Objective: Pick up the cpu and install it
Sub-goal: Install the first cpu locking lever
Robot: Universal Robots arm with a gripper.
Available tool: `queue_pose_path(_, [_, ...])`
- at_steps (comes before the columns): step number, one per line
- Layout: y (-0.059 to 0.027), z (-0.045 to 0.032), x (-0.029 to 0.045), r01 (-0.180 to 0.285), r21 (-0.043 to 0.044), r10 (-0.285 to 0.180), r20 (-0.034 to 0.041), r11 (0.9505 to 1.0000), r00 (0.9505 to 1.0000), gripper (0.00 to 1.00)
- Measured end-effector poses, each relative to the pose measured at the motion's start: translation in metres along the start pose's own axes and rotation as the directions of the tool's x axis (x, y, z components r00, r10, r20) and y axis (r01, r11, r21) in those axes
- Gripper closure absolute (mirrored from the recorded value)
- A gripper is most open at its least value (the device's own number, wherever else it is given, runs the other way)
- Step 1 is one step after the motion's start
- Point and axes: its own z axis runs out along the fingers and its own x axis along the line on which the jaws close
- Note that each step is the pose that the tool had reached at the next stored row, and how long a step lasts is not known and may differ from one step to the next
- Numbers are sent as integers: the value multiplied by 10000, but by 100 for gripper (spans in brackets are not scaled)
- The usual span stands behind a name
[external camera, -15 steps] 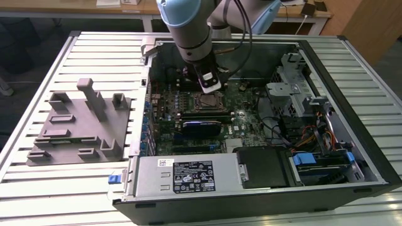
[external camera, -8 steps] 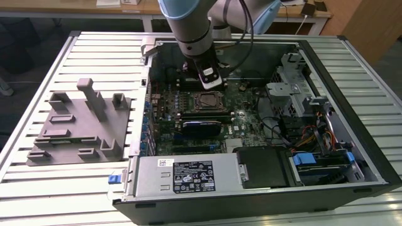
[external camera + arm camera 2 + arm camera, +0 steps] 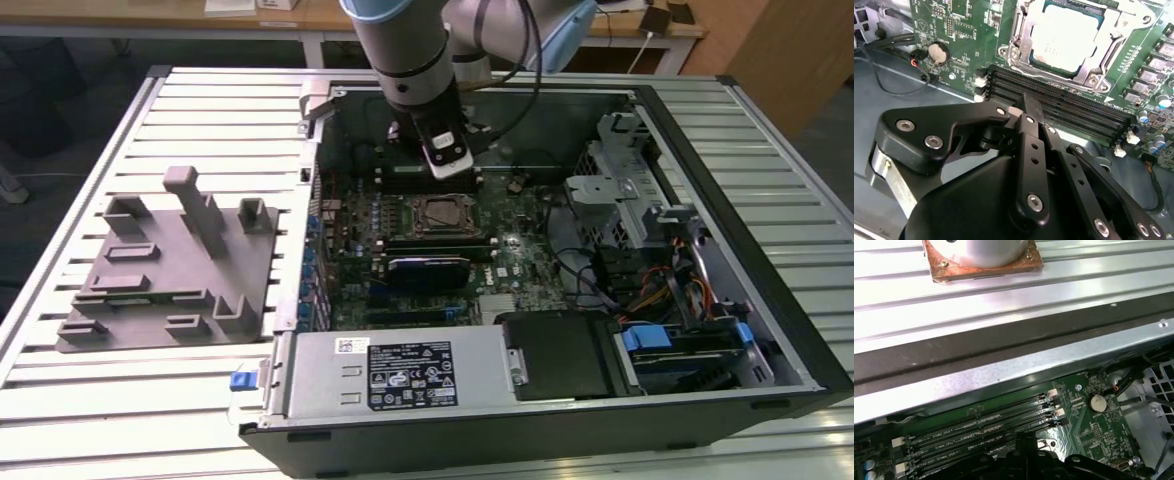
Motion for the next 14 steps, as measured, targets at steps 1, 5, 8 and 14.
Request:
queue_pose_path(1, [1,-1,0,-2,-2,2,2,10000,10000,89])
queue_pose_path(5, [1,-2,0,-3,1,3,1,10000,10000,89])
queue_pose_path(8, [1,-2,-3,-6,4,6,-5,10000,10000,89])
queue_pose_path(14, [12,15,-50,-67,168,72,-303,9998,9995,89])
